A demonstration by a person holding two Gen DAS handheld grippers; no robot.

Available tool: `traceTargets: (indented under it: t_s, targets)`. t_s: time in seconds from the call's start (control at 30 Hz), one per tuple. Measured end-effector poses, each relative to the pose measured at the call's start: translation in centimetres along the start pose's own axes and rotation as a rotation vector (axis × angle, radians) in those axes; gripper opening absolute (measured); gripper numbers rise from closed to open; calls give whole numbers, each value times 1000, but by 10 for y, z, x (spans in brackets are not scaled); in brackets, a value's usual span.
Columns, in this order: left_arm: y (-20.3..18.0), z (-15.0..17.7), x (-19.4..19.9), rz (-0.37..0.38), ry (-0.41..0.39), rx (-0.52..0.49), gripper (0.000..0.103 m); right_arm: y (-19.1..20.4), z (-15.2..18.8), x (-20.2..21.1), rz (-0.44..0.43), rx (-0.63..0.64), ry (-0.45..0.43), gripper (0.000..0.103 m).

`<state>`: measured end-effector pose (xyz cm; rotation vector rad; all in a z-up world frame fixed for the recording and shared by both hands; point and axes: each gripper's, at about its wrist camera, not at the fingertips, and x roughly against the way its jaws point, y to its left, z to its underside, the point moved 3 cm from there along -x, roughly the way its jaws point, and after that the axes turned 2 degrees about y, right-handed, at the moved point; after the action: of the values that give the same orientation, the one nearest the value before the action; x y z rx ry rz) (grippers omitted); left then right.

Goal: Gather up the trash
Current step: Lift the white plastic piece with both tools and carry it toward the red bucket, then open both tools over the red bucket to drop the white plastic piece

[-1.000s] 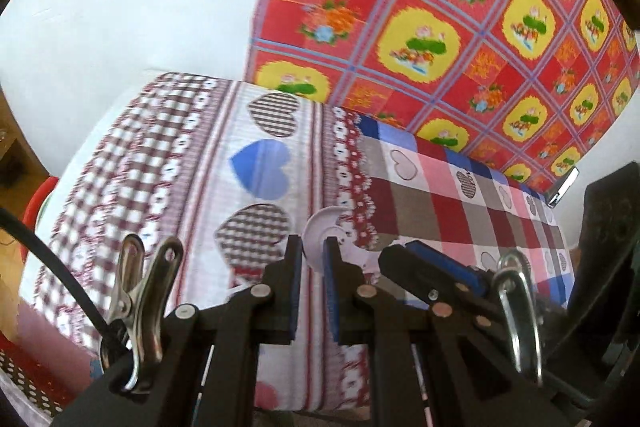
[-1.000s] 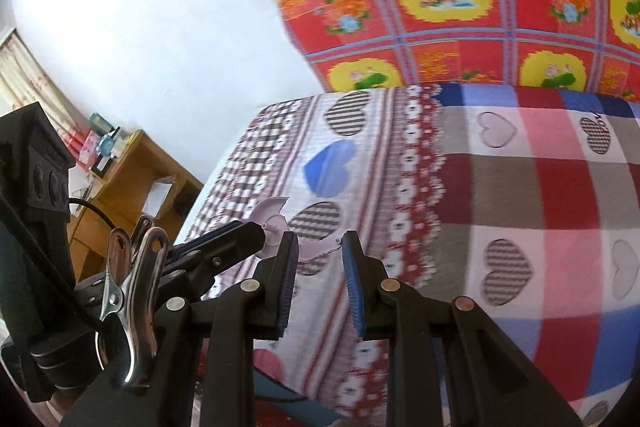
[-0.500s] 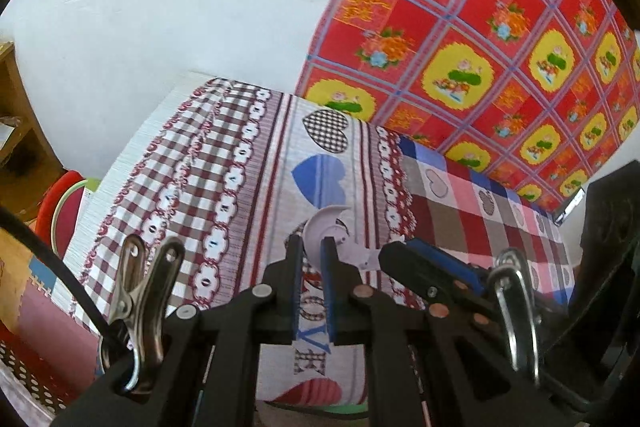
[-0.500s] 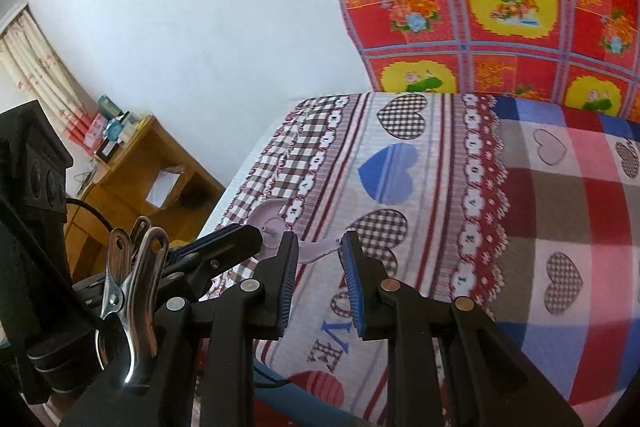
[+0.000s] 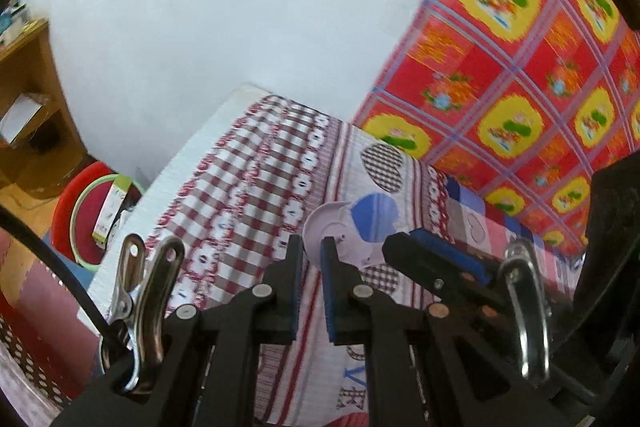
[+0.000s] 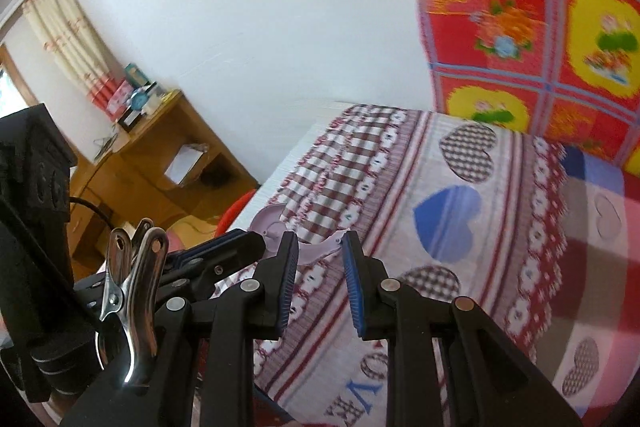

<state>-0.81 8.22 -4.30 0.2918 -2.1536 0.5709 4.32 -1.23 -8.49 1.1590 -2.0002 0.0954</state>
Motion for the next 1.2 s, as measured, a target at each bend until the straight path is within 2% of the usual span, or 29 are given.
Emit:
traceTargets:
  t_s: [0.3, 0.57, 0.87, 1.03, 1.2]
  targets:
    - [64, -9, 13, -50, -38, 110, 7, 57, -13, -44, -50, 106, 54, 25]
    - [143, -22, 31, -81, -60, 180, 7, 121, -20, -88, -88, 156, 82, 25]
    - [235, -48, 44, -112, -62, 213, 7, 198, -38, -149, -119, 184, 97, 25]
    - [285, -61, 39, -132, -48, 211, 7, 232, -44, -191, -131, 182, 115, 25]
    - [328, -69, 18, -129, -4, 215, 7, 255, -46, -234, -123, 166, 145, 25]
